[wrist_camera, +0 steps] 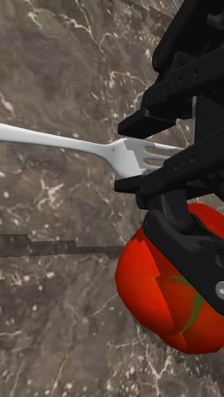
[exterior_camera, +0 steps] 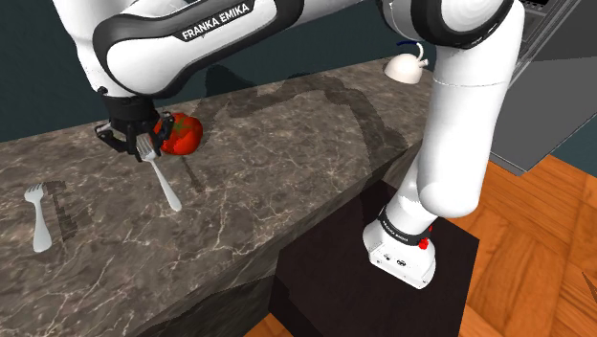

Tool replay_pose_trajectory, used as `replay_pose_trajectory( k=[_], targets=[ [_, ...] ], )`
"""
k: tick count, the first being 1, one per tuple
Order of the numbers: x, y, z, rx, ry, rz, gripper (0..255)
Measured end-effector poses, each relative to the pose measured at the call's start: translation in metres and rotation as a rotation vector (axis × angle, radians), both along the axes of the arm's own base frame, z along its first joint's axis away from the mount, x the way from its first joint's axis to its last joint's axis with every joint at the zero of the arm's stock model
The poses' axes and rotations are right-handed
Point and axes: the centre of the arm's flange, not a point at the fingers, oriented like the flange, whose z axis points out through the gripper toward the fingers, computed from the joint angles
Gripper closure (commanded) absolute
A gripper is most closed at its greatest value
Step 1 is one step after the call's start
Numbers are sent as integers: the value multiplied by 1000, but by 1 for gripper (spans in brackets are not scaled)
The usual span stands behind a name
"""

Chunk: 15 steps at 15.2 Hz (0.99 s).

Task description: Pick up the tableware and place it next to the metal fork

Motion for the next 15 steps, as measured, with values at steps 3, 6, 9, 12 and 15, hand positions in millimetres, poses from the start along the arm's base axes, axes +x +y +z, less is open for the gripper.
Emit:
replay_pose_trajectory(
  k=[3,6,9,12,15],
  targets=[
    [-1,0,-16,0,0,0,255],
    [-1,1,-32,0,0,0,255],
    [-2,0,-47,0,0,0,255],
    [-1,0,-58,0,0,0,255],
    [-1,0,-59,0,0,0,255]
  ],
)
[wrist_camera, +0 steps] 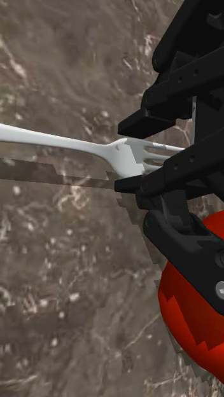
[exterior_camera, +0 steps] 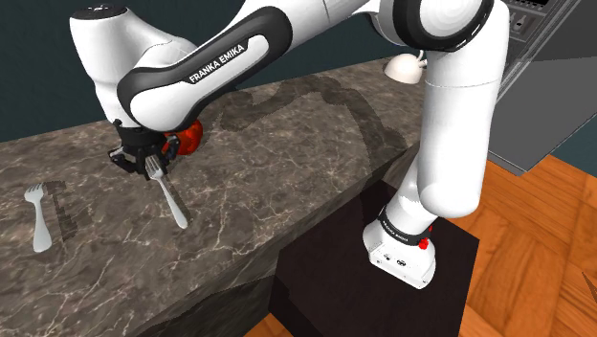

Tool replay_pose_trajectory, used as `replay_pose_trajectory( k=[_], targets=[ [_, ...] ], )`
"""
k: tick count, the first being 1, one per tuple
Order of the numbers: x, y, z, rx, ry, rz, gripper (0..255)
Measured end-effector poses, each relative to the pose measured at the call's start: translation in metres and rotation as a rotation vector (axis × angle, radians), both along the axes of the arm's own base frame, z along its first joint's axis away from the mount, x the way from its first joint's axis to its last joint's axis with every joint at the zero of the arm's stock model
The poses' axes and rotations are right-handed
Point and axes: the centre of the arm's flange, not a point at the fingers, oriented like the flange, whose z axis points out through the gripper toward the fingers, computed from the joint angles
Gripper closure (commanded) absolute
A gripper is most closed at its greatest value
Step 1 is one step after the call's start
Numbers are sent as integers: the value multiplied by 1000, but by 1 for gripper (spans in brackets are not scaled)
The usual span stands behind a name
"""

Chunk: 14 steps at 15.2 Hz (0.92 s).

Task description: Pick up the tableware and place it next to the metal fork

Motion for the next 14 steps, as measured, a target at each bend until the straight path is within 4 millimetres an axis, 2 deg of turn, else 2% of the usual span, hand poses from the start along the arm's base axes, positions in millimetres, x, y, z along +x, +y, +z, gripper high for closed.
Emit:
replay_pose_trajectory(
  k=[1,2,8,12,14],
  targets=[
    [0,0,0,0,0,0,255],
    [0,0,0,0,0,0,0],
    [0,0,0,0,0,0,0],
    [-1,-1,37,1,-1,0,0],
    [-3,-1,47,1,-1,0,0]
  ],
)
